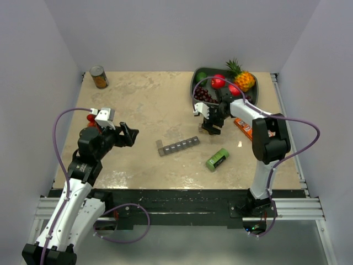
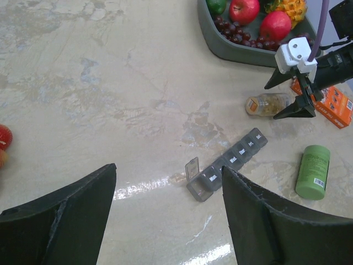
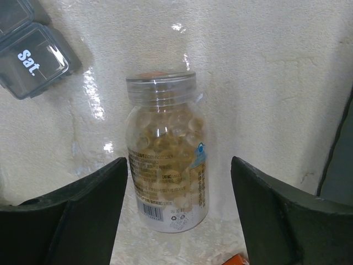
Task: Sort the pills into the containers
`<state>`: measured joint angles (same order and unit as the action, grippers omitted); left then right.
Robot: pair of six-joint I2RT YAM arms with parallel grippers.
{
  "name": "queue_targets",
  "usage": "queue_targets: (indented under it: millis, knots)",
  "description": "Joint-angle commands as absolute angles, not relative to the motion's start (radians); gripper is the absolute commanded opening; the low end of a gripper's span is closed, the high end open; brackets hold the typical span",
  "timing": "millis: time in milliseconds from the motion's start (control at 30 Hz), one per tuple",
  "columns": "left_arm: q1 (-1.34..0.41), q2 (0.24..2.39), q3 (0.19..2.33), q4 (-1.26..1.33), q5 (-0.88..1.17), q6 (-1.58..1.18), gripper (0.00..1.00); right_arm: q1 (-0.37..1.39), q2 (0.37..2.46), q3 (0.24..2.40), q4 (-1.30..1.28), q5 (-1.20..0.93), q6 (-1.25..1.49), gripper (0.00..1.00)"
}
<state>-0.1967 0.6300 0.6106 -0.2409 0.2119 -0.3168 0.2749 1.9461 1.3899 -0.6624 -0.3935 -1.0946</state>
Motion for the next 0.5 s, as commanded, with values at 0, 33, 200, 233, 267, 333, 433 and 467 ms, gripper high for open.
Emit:
queue_targets:
  millis: [0,33,200,233,267,333,433,467]
  knots:
    - [-0.190,0.629,0.611,-0.192,0.222,-0.291,0.81,0.279,1.968,1.391,-0.669,-0.440,-1.111,0.76]
    - [-0.190,0.630,0.611,-0.192,0.221,-0.291,0.81,0.281,1.971,1.391,-0.669,-0.440,-1.111,0.75]
    - [-0.190,0.630,0.611,-0.192,0.224,-0.291,0.81,0.284,1.985,1.390,-0.667,-0.434,-1.100,0.68]
    - [-0.190,0.630,0.611,-0.193,0.224,-0.291,0.81,0.284,1.986,1.388,-0.669,-0.433,-1.098,0.66]
    - [-0.190,0.630,0.611,-0.192,0.224,-0.291,0.81,0.284,1.987,1.385,-0.666,-0.433,-1.094,0.65]
    - [-0.190,0.632,0.611,-0.192,0.224,-0.291,0.81,0.282,1.985,1.381,-0.664,-0.433,-1.092,0.60]
    - [-0.190,0.634,0.611,-0.192,0.225,-0.291,0.81,0.284,1.982,1.371,-0.660,-0.433,-1.085,0.51]
    - [-0.190,0.632,0.611,-0.192,0.225,-0.291,0.81,0.282,1.983,1.370,-0.657,-0.433,-1.075,0.47]
